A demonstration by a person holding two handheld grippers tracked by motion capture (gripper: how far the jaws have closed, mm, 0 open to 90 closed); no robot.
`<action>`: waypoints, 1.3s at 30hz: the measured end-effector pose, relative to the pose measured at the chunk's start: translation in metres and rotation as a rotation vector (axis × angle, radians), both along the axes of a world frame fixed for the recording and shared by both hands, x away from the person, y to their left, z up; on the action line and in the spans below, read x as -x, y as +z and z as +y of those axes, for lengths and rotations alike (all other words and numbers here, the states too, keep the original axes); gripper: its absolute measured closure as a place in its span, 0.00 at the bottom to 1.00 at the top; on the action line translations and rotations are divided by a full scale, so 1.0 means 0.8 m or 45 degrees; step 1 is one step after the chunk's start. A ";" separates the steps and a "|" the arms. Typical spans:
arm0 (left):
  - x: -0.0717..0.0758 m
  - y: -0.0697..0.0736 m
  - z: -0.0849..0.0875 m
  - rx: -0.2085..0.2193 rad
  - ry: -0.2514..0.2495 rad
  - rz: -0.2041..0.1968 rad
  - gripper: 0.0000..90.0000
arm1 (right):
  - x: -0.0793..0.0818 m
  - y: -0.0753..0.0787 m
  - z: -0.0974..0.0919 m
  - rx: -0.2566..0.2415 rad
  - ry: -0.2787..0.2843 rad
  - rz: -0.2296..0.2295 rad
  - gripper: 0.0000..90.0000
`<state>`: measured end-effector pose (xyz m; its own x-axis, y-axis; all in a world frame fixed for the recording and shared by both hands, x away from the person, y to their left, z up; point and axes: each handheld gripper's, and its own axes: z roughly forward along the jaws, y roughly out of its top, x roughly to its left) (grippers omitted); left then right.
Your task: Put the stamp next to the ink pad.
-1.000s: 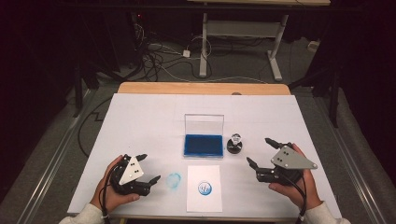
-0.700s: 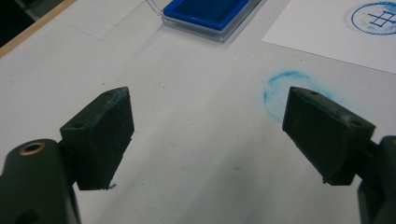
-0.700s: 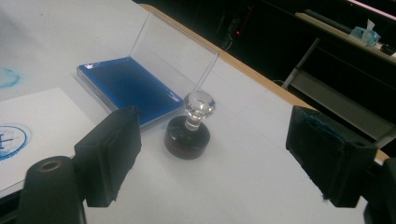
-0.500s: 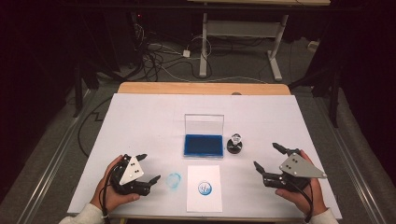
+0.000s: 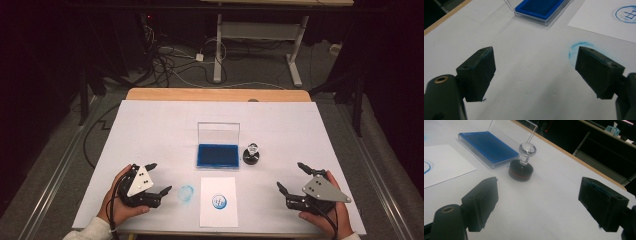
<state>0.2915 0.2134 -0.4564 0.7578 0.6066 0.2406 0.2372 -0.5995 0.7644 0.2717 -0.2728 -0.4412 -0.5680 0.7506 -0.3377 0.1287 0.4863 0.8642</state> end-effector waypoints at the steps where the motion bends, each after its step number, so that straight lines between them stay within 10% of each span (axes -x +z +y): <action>1: -0.001 0.000 0.000 0.003 0.001 -0.001 0.18 | 0.001 -0.002 0.000 -0.004 0.002 0.005 0.18; 39: 0.005 0.001 -0.001 -0.021 -0.006 -0.009 0.18 | 0.007 -0.009 0.015 -0.010 0.062 -0.005 0.18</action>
<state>0.2872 0.2125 -0.4557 0.7586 0.5991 0.2559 0.2293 -0.6132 0.7560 0.2657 -0.2607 -0.4486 -0.6026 0.7247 -0.3340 0.1016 0.4848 0.8687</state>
